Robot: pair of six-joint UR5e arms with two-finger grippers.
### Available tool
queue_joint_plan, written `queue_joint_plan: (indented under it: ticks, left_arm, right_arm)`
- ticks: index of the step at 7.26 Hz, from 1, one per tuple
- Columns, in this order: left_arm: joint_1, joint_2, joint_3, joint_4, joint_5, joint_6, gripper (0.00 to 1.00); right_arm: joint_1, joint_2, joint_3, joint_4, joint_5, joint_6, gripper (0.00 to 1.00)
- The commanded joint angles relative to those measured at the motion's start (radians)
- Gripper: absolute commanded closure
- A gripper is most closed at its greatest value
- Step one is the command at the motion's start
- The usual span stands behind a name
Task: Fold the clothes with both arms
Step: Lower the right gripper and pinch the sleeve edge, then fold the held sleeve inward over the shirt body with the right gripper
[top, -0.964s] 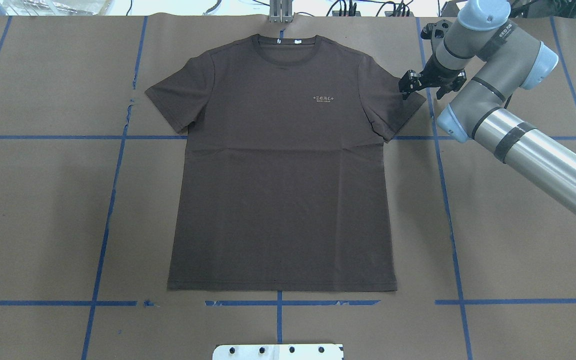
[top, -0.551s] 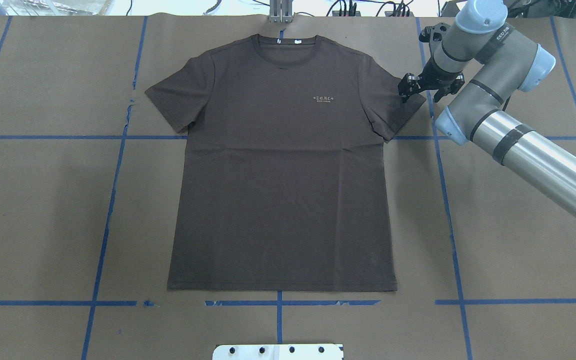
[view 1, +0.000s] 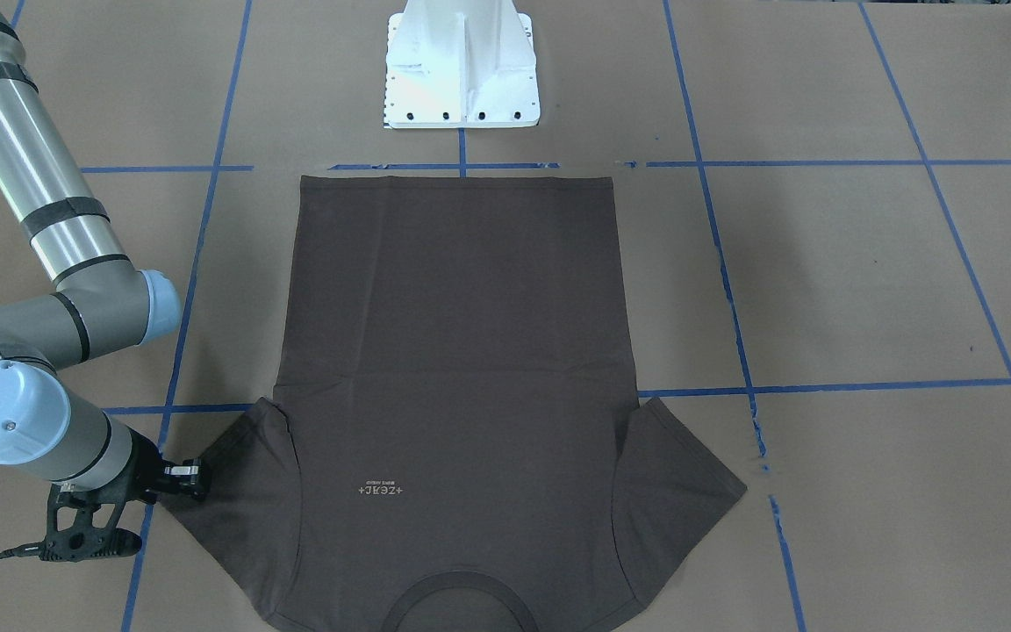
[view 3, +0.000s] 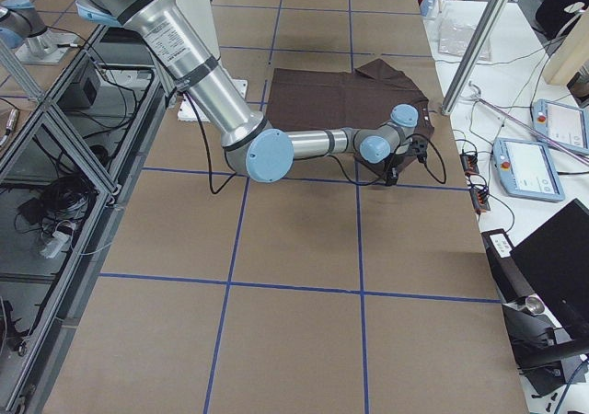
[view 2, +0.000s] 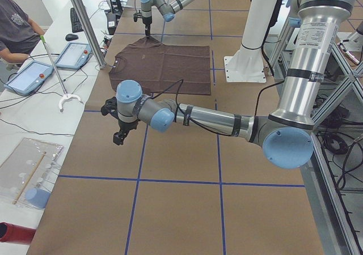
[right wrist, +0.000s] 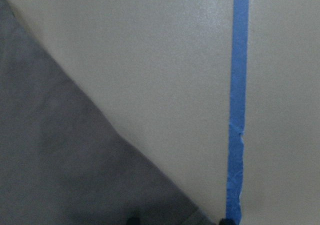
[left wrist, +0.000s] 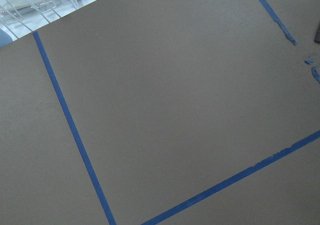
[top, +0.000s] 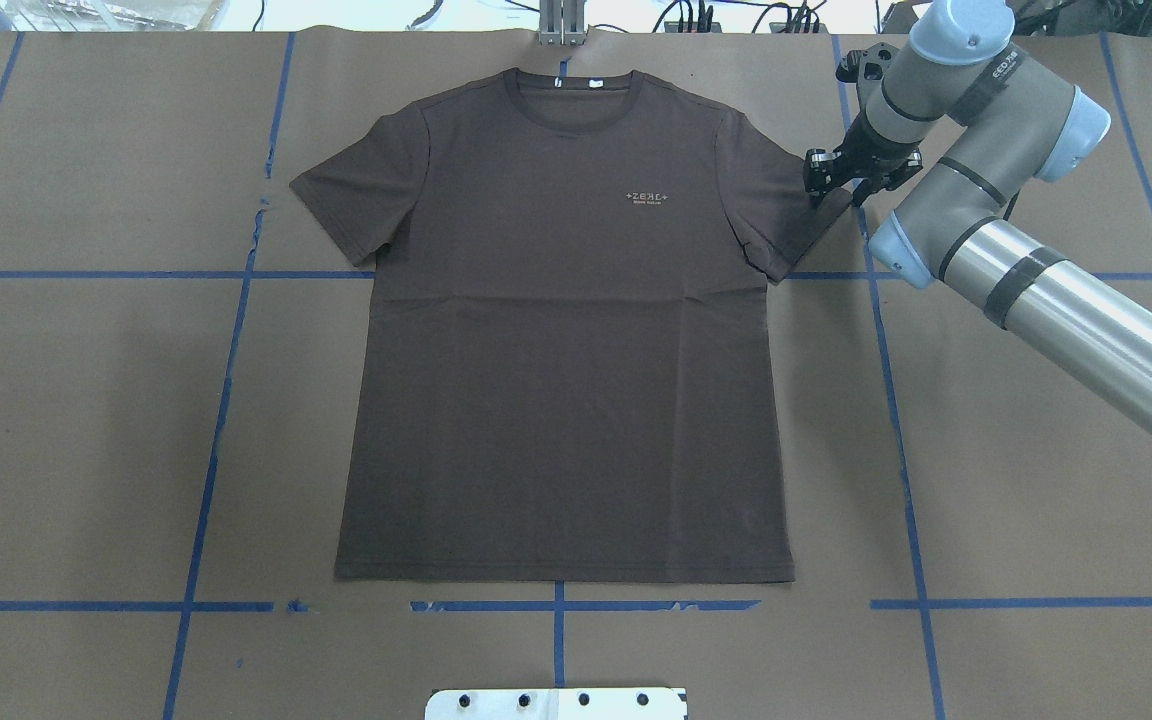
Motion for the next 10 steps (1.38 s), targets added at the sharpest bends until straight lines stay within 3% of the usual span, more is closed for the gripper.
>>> queue_joint_plan:
  ticks: [1, 4, 7, 9, 10]
  left_arm:
    - [0.0, 0.001, 0.0, 0.0, 0.0, 0.0, 0.0]
    - [0.0, 0.001, 0.003, 0.0, 0.0, 0.0, 0.0]
    - [0.0, 0.001, 0.003, 0.0, 0.0, 0.0, 0.0]
    - [0.0, 0.001, 0.003, 0.0, 0.0, 0.0, 0.0]
    - [0.0, 0.001, 0.003, 0.0, 0.0, 0.002, 0.0]
  right_arm:
    - [0.006, 0.017, 0.005, 0.0, 0.003, 0.001, 0.95]
    - [0.005, 0.032, 0.037, -0.002, 0.002, -0.001, 1.0]
    - [-0.007, 0.141, 0.049, 0.001, -0.003, 0.011, 1.0]
    - [-0.07, 0.21, 0.049, 0.005, -0.1, 0.014, 1.0]
    - [-0.128, 0.233, 0.048, 0.005, -0.195, 0.045, 1.0]
